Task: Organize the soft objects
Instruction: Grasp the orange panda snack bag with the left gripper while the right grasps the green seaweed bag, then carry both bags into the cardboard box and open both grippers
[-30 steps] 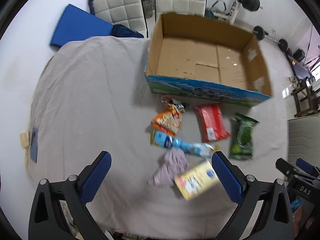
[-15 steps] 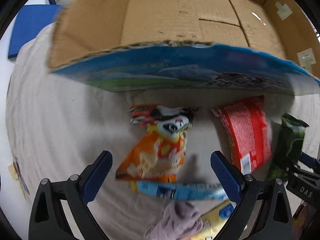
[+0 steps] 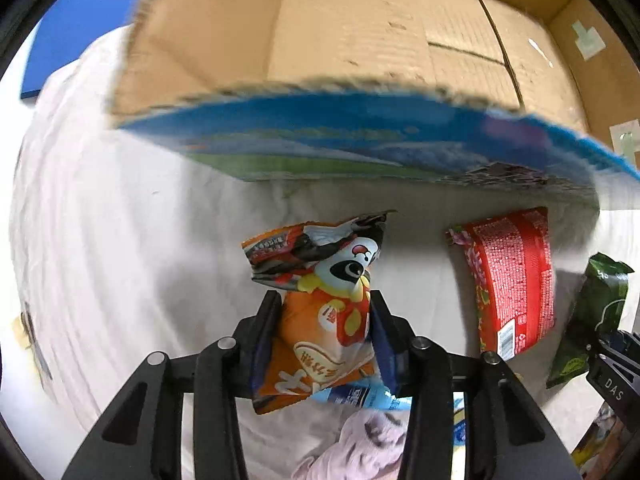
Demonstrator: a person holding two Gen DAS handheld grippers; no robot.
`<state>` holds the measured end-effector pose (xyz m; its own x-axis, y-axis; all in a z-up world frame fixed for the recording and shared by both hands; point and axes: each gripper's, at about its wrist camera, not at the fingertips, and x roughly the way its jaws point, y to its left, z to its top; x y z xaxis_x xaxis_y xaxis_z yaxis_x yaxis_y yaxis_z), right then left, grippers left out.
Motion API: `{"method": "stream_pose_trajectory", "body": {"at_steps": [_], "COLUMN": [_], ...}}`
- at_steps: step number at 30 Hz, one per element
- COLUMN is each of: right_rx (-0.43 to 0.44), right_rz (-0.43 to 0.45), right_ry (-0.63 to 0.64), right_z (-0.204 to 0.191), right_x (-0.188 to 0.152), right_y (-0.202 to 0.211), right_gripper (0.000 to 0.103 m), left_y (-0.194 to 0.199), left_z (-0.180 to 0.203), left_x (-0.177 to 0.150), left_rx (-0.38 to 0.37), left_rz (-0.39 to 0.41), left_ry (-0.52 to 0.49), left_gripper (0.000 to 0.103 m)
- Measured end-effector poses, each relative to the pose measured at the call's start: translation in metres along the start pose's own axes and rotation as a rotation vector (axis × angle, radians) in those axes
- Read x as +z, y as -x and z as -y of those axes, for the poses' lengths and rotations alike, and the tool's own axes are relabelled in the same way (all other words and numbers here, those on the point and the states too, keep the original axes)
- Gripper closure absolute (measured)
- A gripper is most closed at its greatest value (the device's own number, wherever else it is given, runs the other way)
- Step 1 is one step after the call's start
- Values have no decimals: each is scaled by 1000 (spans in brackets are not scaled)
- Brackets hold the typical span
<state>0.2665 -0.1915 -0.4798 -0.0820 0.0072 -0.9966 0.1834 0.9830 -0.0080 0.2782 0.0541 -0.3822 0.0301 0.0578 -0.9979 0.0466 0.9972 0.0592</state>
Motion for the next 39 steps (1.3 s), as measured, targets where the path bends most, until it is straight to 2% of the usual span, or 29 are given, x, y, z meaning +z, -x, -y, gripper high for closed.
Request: {"method": "stream_pose_trajectory", "body": {"at_steps": [6,11,17,22,27,31,36,39], "right_rx": [21,79,167,210,218,210,186,170], "right_rz": [19,44,96,182,255,276,281,253], "right_ry": [43,84,157,198,207,190,175,157], "right_z": [2,0,-12,-7,1,-4,-18,-29], "right_x": [-15,-32,-48,-41,-12,24,86,130], "right_y": [18,44,106,173,225,239,229,202], "right_gripper": [63,63,63,63,63,63,63,63], "left_y": [34,73,135,184,204,199,176,150], "left_z": [-15,-21,22,63,81,84,81,80], "left_x": [-15,-39,-55,-49,-9,39,101,139], "left_rx": [13,-6,-97,-160,-218,-251,-324,-363], "left_rz": [51,94,144,209,235,224,164,120], "left_ry": [53,100,105,65,14,-19,-18,-1], "left_gripper": [64,64,64,64,64,64,64,64]}}
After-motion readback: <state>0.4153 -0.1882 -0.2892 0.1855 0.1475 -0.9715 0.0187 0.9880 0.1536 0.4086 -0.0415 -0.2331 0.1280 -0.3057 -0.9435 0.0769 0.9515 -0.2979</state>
